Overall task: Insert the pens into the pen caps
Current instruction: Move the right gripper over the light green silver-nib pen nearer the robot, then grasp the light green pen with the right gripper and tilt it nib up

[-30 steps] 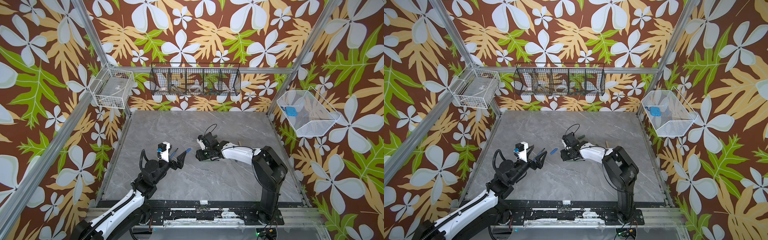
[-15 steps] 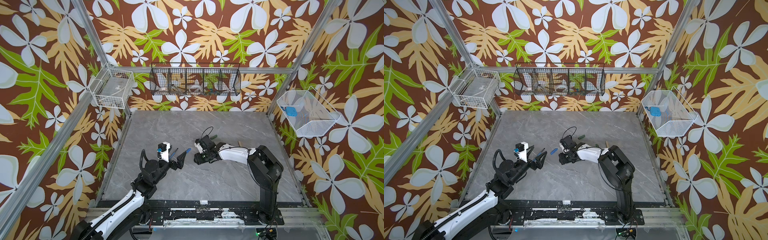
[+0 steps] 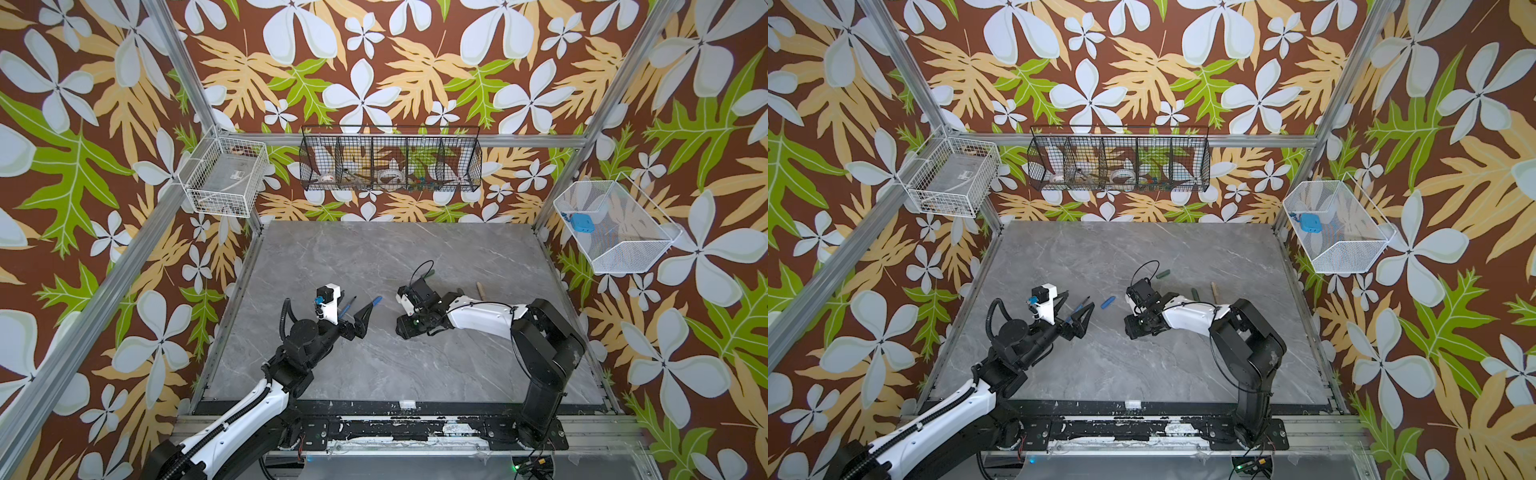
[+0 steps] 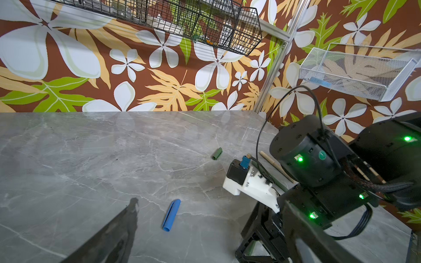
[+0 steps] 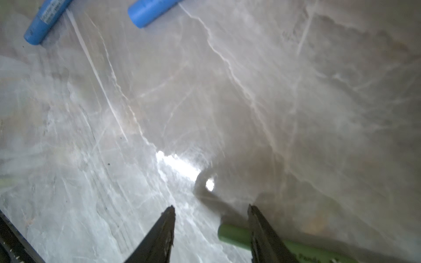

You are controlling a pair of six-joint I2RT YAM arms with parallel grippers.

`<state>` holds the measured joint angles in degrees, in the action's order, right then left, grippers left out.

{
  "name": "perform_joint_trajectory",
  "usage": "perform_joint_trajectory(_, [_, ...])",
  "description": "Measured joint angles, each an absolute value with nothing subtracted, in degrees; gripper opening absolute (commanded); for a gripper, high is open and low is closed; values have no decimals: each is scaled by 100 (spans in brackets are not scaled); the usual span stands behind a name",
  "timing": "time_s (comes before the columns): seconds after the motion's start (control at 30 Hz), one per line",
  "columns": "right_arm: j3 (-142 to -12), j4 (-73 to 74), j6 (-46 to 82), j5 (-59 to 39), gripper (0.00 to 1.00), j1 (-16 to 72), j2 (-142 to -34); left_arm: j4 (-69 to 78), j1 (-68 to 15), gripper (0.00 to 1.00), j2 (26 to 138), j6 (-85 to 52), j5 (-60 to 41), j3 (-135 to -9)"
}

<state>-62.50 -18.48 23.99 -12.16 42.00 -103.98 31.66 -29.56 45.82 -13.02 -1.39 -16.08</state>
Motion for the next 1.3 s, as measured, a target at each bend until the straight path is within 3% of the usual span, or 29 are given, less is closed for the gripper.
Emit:
perform_joint_trajectory(0.23, [-6034,-2171,2447,-1194,51,4198,-9710,3151,-2956,100,4611,-1299,-134,-1612])
perform_joint_trajectory(0.43, [-5699,-2375,2707,-998,57,4169,-9028,3153,-2956,100,4665,-1299,-134,-1612])
perform_joint_trajectory(0.77, [-4060,-2239,3610,-624,65,3621,-7592,3159,-2956,100,4733,-1299,-139,-1614])
perform_joint_trajectory(1.3, [-3736,-1450,4158,-884,70,3494,-8005,3155,-2956,100,4742,-1302,-158,-1645])
